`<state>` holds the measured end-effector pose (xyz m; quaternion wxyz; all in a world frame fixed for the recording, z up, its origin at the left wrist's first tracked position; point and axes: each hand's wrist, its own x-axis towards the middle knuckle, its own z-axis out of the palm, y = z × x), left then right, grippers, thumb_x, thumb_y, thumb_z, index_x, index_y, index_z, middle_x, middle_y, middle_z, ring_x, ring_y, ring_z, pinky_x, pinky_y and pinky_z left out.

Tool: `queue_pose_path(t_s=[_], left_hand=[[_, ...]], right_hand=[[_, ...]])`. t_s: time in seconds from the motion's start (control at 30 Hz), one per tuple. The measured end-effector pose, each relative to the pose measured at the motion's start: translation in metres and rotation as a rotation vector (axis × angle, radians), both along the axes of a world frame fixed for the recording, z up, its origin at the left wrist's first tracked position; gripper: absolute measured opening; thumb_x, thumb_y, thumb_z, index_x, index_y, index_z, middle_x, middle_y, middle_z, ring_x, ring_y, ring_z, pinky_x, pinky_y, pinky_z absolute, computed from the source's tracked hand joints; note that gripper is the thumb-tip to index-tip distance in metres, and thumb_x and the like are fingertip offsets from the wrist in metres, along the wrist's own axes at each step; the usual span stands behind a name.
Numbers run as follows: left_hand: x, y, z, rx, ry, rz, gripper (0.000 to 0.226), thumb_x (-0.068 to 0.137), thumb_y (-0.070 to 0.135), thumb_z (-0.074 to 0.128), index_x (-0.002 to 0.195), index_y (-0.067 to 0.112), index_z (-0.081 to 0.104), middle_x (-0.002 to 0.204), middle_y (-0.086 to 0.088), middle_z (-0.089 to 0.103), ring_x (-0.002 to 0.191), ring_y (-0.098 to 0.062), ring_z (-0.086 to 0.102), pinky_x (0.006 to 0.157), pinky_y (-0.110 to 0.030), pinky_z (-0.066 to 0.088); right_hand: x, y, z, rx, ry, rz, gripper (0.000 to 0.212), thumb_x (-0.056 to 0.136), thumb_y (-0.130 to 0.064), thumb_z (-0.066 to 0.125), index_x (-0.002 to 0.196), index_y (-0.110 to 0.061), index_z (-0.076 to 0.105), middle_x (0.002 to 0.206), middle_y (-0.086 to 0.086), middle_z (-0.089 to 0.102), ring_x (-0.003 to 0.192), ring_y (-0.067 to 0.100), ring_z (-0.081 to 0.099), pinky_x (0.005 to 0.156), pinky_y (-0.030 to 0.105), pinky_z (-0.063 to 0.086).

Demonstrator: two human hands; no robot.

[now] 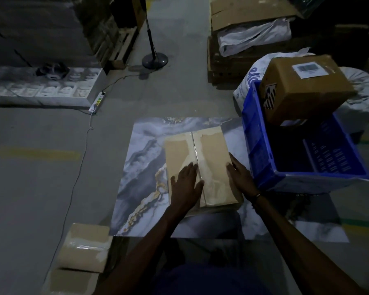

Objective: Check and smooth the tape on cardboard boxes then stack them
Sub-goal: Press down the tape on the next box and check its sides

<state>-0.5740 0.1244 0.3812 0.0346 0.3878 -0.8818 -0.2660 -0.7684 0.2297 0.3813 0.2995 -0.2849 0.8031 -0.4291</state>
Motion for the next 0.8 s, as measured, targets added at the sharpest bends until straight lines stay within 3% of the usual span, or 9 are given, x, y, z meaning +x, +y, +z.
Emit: queue_pose_path(t_s=[0.1, 0.23, 0.37, 0.47, 0.57, 0.8], left_hand=[[-0.003, -0.002, -0.006, -0.046, -0.022, -0.058, 0.062, 0.101, 0.038, 0.052, 0.158, 0.022, 0.031, 0.164, 0.001, 0.031, 0.149, -0.019, 0.030, 0.116, -0.057, 0.029], [-0.007, -0.002, -0.002, -0.076, -0.074, -0.105, 0.057, 0.099, 0.035, 0.055, 0.153, 0.021, 0.039, 0.162, 0.000, 0.035, 0.147, -0.019, 0.034, 0.113, -0.054, 0.033], [-0.012, -0.004, 0.003, -0.087, -0.045, -0.107, 0.053, 0.099, 0.034, 0.057, 0.149, 0.022, 0.044, 0.163, -0.003, 0.034, 0.149, -0.024, 0.030, 0.116, -0.058, 0.030], [-0.016, -0.008, 0.003, -0.069, -0.042, -0.109, 0.051, 0.100, 0.038, 0.057, 0.147, 0.025, 0.045, 0.163, -0.003, 0.032, 0.150, -0.025, 0.027, 0.116, -0.059, 0.030], [-0.018, -0.011, 0.002, -0.070, -0.058, -0.112, 0.047, 0.099, 0.041, 0.057, 0.144, 0.028, 0.048, 0.163, -0.003, 0.033, 0.150, -0.025, 0.028, 0.116, -0.060, 0.030], [-0.012, -0.008, 0.002, -0.028, -0.063, -0.134, 0.051, 0.102, 0.043, 0.053, 0.150, 0.029, 0.044, 0.166, -0.004, 0.027, 0.153, -0.026, 0.022, 0.119, -0.057, 0.026]], right_hand=[[0.001, 0.008, -0.002, -0.029, 0.068, -0.024, 0.037, 0.105, -0.016, 0.049, 0.138, -0.032, 0.056, 0.128, -0.006, 0.066, 0.121, 0.017, 0.062, 0.104, 0.030, 0.050], [0.009, 0.006, -0.006, 0.066, 0.256, -0.029, 0.051, 0.101, -0.008, 0.056, 0.151, -0.016, 0.047, 0.153, 0.004, 0.049, 0.140, 0.017, 0.047, 0.117, 0.033, 0.038], [0.013, -0.003, -0.019, 0.150, 0.524, 0.174, 0.045, 0.103, -0.024, 0.049, 0.148, -0.029, 0.045, 0.160, 0.003, 0.038, 0.149, 0.023, 0.035, 0.123, 0.034, 0.025], [0.023, -0.009, -0.012, 0.148, 0.575, 0.239, 0.038, 0.104, -0.024, 0.051, 0.141, -0.018, 0.057, 0.158, 0.004, 0.042, 0.148, 0.021, 0.035, 0.120, 0.040, 0.028], [0.026, -0.011, -0.010, 0.226, 0.556, 0.294, 0.044, 0.104, -0.028, 0.048, 0.147, -0.018, 0.051, 0.159, 0.005, 0.041, 0.148, 0.028, 0.034, 0.118, 0.057, 0.032], [0.030, -0.002, -0.008, 0.273, 0.595, 0.326, 0.039, 0.106, -0.034, 0.045, 0.145, -0.028, 0.052, 0.160, -0.002, 0.040, 0.151, 0.017, 0.029, 0.120, 0.056, 0.029]])
